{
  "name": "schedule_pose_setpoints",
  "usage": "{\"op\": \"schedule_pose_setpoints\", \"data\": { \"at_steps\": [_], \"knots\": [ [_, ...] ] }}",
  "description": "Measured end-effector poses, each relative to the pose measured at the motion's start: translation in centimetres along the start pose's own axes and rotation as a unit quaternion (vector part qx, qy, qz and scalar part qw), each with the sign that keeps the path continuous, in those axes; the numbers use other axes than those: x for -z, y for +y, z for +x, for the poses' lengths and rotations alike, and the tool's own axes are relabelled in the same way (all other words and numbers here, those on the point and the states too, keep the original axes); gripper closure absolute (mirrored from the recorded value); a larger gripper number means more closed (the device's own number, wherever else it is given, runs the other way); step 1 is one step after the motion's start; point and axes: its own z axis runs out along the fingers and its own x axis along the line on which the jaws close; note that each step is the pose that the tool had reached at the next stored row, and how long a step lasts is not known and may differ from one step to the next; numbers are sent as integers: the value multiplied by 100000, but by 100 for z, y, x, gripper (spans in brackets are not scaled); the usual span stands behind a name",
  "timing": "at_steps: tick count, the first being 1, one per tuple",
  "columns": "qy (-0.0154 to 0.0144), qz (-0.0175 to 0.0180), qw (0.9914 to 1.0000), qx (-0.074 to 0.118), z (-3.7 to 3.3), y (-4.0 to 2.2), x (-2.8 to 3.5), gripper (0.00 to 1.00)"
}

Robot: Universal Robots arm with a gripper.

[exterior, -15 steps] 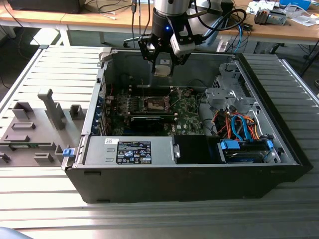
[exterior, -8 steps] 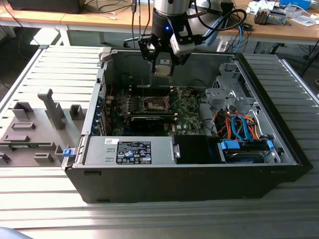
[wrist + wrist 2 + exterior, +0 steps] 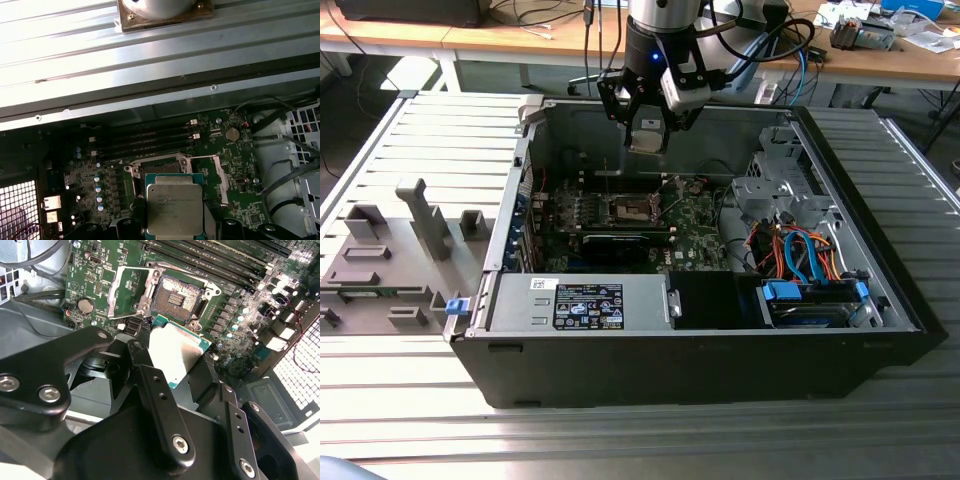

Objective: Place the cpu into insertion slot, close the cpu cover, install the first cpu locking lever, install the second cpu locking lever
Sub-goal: 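Place the cpu into insertion slot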

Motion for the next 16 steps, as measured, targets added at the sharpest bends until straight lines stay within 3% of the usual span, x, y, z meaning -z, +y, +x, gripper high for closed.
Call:
{"op": "schedule_pose_setpoints", "data": {
  "at_steps": [16],
  "knots": [
    [-56,-11,99998,-631,0,0,-2,46]
  ]
}}
